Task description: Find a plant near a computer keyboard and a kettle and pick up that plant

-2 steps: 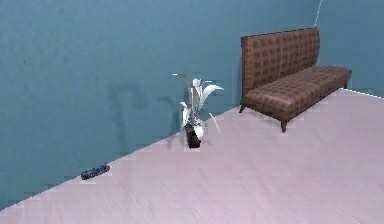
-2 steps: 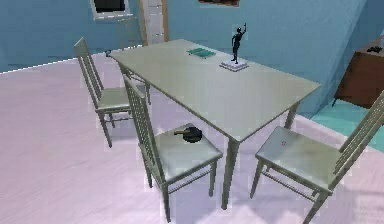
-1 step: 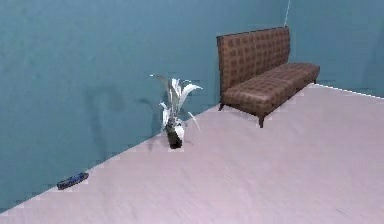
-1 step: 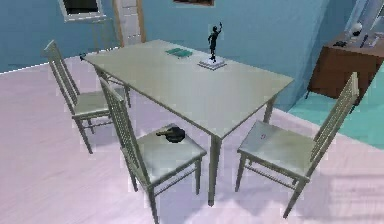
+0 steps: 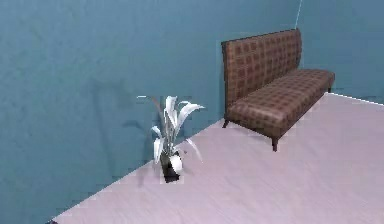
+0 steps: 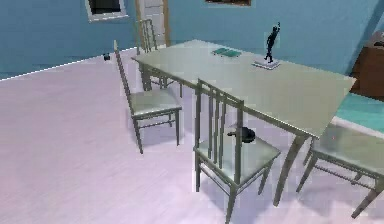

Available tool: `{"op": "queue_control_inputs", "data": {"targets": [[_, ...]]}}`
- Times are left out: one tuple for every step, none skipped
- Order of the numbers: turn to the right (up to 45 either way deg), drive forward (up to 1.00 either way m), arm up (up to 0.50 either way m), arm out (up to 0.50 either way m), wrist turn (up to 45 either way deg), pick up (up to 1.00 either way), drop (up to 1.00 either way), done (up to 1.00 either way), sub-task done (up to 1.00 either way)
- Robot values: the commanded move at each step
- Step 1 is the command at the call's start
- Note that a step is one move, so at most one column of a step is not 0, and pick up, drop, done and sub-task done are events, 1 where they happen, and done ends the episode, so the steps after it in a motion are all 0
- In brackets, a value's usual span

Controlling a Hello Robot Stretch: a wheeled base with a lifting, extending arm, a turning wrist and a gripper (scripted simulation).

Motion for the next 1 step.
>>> {"op": "queue_control_inputs", "data": {"targets": [[45.0,0.00,0.00,0.00,0.0,0.00,0.00,0.00,0.00]]}}
